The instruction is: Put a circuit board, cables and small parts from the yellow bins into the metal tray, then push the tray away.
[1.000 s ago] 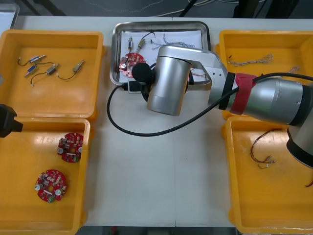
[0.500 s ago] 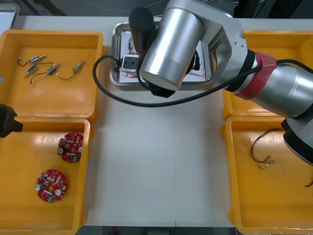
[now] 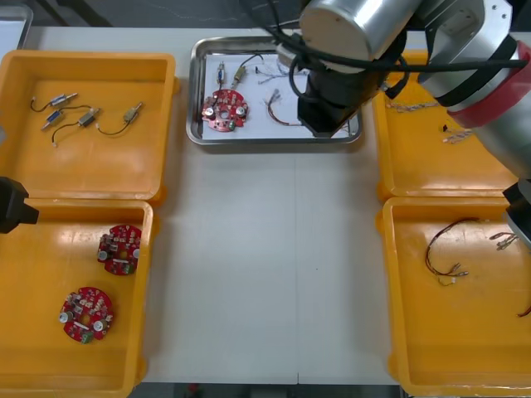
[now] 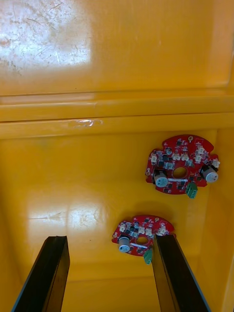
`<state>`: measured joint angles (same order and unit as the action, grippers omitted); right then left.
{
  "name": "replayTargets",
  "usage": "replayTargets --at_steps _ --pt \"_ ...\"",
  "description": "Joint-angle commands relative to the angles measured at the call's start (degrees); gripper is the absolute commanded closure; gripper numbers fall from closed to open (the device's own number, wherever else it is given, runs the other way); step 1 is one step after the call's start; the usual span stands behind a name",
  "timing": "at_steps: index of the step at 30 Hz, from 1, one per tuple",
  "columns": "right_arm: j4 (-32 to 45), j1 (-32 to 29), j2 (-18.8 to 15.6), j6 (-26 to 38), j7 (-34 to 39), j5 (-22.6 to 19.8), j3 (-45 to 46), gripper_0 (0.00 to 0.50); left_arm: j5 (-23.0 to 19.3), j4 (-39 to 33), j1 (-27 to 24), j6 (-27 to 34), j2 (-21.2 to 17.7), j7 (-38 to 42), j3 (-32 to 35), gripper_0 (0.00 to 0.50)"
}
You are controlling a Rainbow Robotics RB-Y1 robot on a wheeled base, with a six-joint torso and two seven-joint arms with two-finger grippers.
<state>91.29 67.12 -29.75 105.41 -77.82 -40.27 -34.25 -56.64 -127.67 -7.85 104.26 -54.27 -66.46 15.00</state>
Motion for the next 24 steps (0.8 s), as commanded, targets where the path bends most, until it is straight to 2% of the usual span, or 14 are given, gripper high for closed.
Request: replayTargets --at_steps 1,8,14,24 --pt "4.1 -3.4 -4.9 4.0 4.7 -0.6 7.5 0.000 -0.1 -1.6 1.1 -0.5 -2.0 -1.4 1.5 0.000" --pt "10.3 -9.6 -10.8 4.6 8.8 -0.5 13.7 0.000 -0.1 -1.6 1.1 -0.5 -2.0 -1.4 1.5 0.000" --pt "14.9 -15.6 -15.4 4.6 9.5 -0.9 20.1 0.000 -0.1 -1.6 1.1 -0.5 -2.0 -1.4 1.5 0.000" --pt "20.3 -30.4 -19.0 4.6 10.5 -2.6 36.3 0.000 -0.1 -1.6 1.1 -0.5 -2.0 -1.4 1.5 0.000"
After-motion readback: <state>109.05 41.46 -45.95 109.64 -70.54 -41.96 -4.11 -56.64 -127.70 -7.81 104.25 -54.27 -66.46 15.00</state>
